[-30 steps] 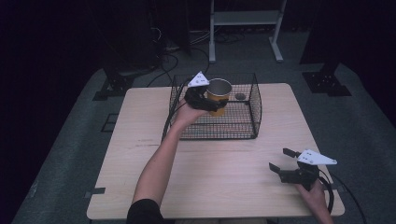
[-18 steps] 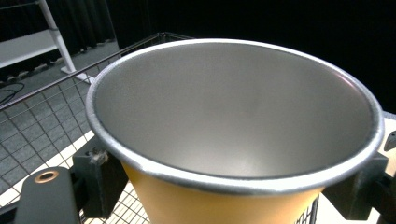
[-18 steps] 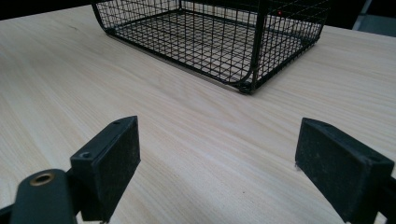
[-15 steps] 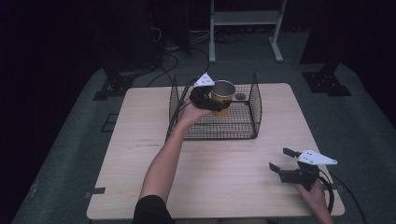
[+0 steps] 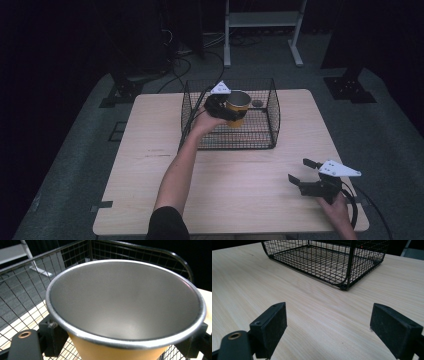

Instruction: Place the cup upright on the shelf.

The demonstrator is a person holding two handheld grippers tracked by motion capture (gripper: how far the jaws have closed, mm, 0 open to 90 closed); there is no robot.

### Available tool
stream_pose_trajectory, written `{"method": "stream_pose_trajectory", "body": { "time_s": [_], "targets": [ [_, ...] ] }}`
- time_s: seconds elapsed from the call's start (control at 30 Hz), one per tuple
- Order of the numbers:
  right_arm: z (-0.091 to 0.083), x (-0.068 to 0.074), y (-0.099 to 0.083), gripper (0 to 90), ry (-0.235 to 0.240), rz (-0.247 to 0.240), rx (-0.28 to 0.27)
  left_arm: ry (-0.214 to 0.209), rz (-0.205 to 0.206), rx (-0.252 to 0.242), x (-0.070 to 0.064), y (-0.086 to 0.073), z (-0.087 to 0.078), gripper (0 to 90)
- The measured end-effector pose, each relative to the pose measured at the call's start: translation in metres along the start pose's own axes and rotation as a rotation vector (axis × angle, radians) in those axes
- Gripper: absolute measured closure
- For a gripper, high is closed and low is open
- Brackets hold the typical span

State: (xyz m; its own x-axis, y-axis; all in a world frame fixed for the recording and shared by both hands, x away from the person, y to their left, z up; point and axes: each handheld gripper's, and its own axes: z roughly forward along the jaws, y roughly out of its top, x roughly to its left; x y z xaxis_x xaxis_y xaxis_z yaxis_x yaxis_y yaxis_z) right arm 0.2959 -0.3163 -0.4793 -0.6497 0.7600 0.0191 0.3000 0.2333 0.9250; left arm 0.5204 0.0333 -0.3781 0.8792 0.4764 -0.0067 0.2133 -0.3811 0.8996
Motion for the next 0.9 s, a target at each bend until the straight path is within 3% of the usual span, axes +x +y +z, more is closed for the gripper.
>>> {"method": "stream_pose_trajectory", "body": {
  "time_s": [0.23, 0.4, 0.53, 0.7, 0.9],
  "targets": [
    [0.0, 0.0, 0.0, 13.0, 0.003, 0.0, 0.001, 0.003, -0.006, 0.013, 0.004, -0.003, 0.007, 14.7],
    [0.0, 0.0, 0.0, 13.0, 0.003, 0.0, 0.0, -0.004, 0.006, 0.065, 0.01, -0.005, 0.016, 14.6],
    [0.0, -0.001, 0.0, 13.0, 0.005, 0.001, -0.001, -0.002, -0.002, 0.078, 0.013, -0.004, 0.019, 14.7],
    [0.0, -0.001, 0.0, 13.0, 0.007, 0.003, -0.002, -0.011, 0.005, 0.137, 0.017, -0.008, 0.025, 14.7],
    [0.0, -0.001, 0.0, 13.0, 0.007, 0.004, -0.003, -0.026, 0.018, 0.167, 0.017, -0.011, 0.033, 14.6]
  ]
}}
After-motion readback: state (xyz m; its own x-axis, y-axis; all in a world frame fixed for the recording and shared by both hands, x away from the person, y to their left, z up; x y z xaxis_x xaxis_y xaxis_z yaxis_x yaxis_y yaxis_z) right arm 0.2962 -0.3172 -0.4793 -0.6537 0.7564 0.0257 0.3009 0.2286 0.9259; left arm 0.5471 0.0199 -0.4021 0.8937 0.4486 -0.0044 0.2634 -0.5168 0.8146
